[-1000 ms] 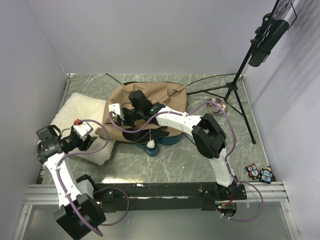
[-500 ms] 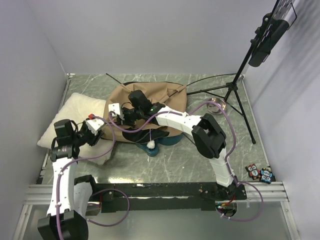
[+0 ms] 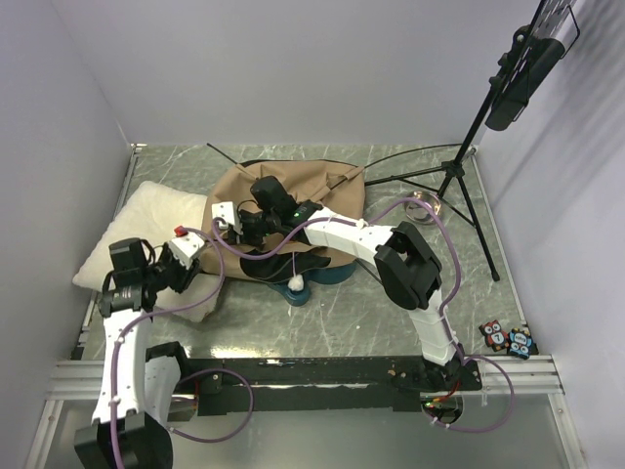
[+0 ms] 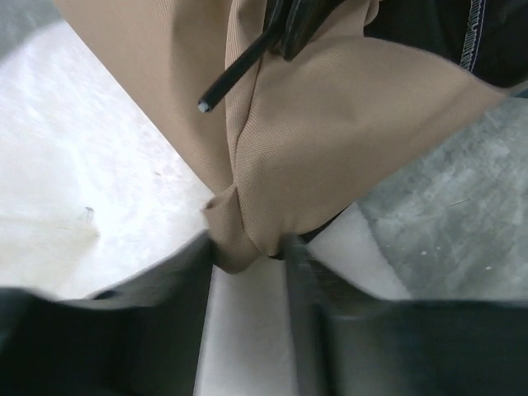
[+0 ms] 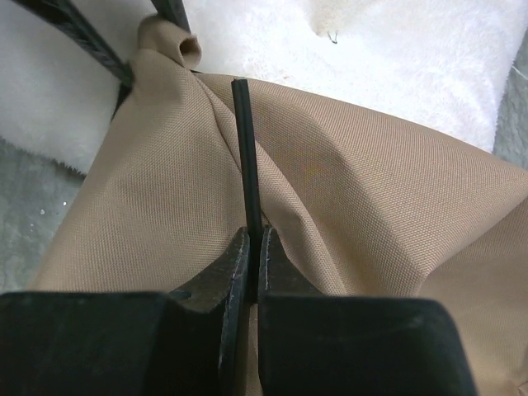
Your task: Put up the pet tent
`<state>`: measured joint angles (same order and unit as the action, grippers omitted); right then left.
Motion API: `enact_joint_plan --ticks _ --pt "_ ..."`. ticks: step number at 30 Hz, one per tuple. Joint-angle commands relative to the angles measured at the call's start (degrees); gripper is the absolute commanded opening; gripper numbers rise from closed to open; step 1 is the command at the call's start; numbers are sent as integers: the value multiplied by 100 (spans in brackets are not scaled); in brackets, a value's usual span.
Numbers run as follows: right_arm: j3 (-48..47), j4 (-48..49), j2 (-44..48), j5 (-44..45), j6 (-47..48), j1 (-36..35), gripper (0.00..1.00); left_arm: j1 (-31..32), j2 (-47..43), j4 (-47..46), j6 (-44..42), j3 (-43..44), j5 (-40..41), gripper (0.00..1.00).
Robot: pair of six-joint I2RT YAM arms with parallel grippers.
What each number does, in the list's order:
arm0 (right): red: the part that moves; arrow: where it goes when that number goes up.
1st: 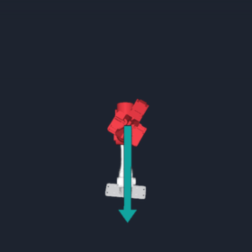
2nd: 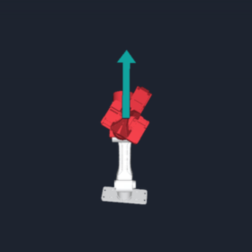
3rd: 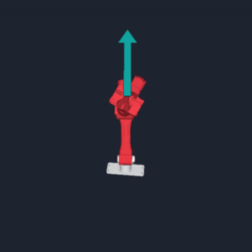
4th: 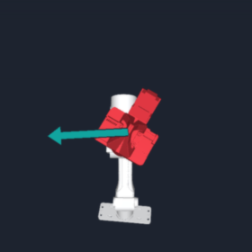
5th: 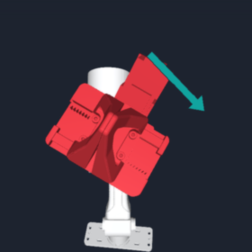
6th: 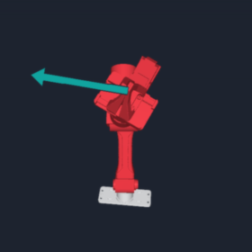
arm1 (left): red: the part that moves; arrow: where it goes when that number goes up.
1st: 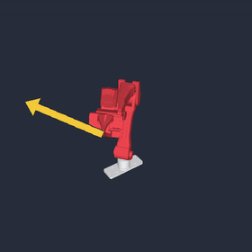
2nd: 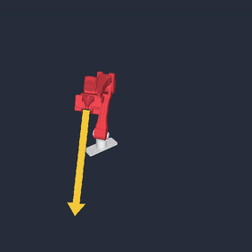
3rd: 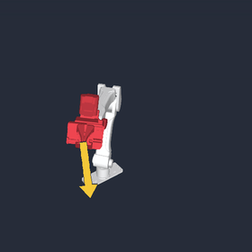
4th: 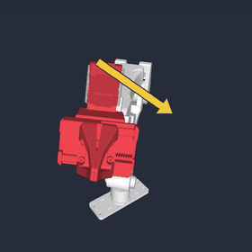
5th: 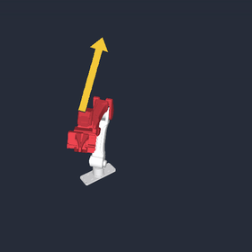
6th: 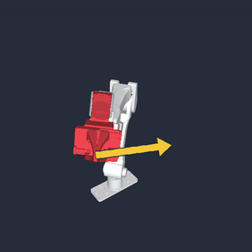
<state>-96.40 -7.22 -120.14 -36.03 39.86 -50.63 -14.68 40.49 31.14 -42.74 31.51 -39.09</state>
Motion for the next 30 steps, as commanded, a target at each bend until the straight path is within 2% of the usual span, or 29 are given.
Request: enact_joint_plan --ticks 1,4,7,15,19,24,26,27,28,29,30 --pt "104 -491 25 290 -417 141 0 9 257 -274 187 31 -98 30" --pt "139 -534 122 298 -373 141 0 9 231 -485 196 57 -212 13" --pt "253 -613 402 298 -330 133 0 9 4 -485 -242 -12 -388 6" --pt "456 -1061 1036 272 -215 -17 0 9 -673 -626 -1560 -75 -723 6" --pt "412 -1202 1203 290 -355 -43 0 9 -1043 -1074 -2026 -224 -547 10" --pt "245 -1413 1116 299 -470 -43 0 9 -1175 -803 -3070 -215 -494 12" --pt "105 -1518 993 229 -601 -34 0 9 -1228 -409 -3703 -233 -503 17" --pt "17 -1588 923 185 -680 -43 0 9 -1245 -380 -3628 -189 -477 31" --pt "-54 -1641 844 167 -742 -52 0 9 -1193 -528 -2862 20 -451 43" --pt "-115 -1703 764 167 -777 -43 0 9 -1062 -434 -2158 335 -398 48" --pt "-107 -1712 703 149 -812 -43 0 0 -695 133 -1829 695 -467 50"
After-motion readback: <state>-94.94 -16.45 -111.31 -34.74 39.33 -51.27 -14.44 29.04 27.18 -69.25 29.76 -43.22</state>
